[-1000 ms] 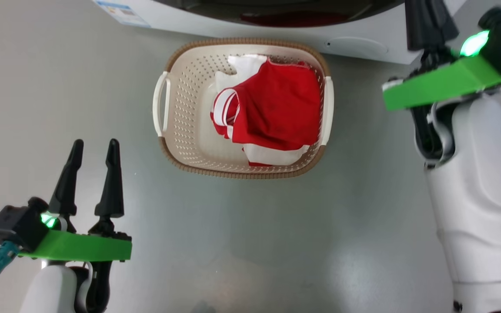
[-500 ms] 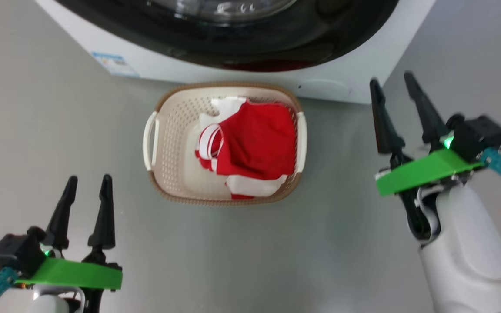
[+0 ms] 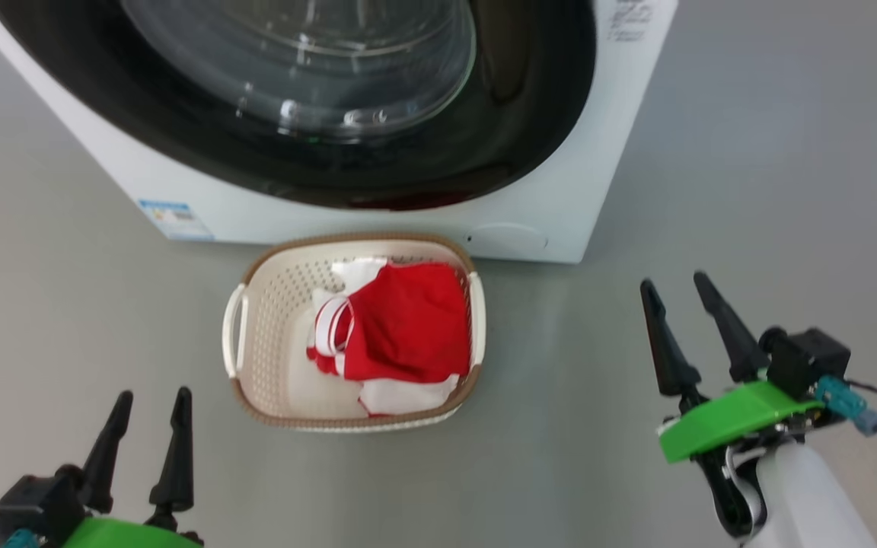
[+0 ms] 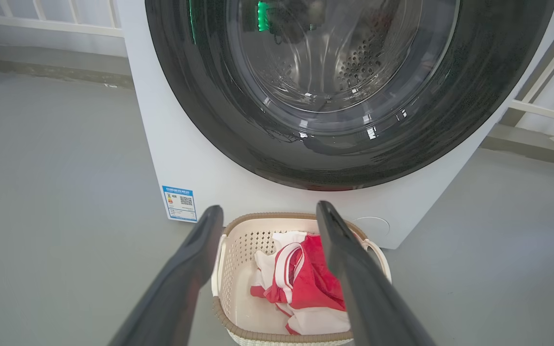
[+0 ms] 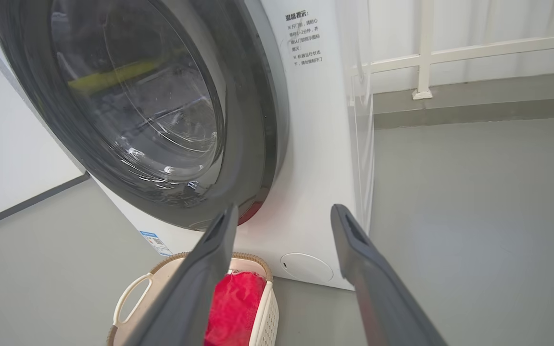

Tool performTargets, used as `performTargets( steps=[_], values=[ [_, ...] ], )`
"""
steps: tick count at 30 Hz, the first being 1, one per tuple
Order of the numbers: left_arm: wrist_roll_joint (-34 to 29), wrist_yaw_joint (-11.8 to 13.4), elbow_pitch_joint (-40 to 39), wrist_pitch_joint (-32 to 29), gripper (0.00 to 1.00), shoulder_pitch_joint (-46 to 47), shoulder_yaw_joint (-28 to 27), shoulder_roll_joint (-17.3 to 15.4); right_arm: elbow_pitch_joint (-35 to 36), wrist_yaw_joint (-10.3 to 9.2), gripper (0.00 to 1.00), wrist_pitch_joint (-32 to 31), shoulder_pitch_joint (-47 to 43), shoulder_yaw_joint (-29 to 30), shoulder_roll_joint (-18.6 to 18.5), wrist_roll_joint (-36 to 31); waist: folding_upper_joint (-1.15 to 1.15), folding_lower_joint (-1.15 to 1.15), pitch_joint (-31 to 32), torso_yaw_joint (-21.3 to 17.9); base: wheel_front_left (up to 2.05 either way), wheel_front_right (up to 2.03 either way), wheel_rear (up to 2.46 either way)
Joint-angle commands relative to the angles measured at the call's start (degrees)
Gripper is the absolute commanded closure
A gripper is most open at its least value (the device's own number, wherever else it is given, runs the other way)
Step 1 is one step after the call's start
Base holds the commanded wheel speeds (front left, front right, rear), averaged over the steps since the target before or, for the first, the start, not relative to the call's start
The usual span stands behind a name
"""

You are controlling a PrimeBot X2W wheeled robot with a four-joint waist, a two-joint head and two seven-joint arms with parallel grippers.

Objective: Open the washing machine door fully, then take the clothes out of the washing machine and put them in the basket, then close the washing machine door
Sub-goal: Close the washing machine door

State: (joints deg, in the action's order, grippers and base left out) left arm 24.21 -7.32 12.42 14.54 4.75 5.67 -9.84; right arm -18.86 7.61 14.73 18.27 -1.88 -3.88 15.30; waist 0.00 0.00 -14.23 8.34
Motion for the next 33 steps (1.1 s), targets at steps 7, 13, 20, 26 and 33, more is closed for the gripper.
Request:
performTargets(
  steps=[7,13,20,26,33],
  values=[
    [-1.23,-0.17,-0.37,0.46,0.0,-2.2,-3.66,-1.83,1.98,-0.12,0.0,0.27,-5.2,-1.38,-0.33,1.78,0.0,0.0,6.22,-4.61,0.0,0.0,0.0],
    [-1.81,-0.17,-0.67,0.46,0.0,-4.71,-4.7,-1.69,2.87,-0.12,0.0,0.27,-9.83,-0.22,-0.69,2.32,0.0,0.0,9.03,-7.04,0.0,0.0,0.0],
    [-1.93,-0.17,-0.69,0.46,0.0,-6.73,-4.84,-1.36,3.4,-0.12,0.0,0.27,-13.42,0.07,-1.81,2.69,0.0,0.0,11.19,-8.35,0.0,0.0,0.0],
    [-1.48,-0.17,-1.1,0.46,0.0,-8.04,-4.26,-1.19,4.2,-0.12,0.0,0.27,-16.07,1.16,-2.63,3.15,0.0,0.0,12.87,-9.12,0.0,0.0,0.0],
    [-1.11,-0.17,-2.16,0.46,0.0,-9.45,-4.03,-1.25,4.98,-0.12,0.0,0.27,-18.52,1.74,-3.16,3.39,0.0,0.0,14.22,-9.74,0.0,0.0,0.0]
  ],
)
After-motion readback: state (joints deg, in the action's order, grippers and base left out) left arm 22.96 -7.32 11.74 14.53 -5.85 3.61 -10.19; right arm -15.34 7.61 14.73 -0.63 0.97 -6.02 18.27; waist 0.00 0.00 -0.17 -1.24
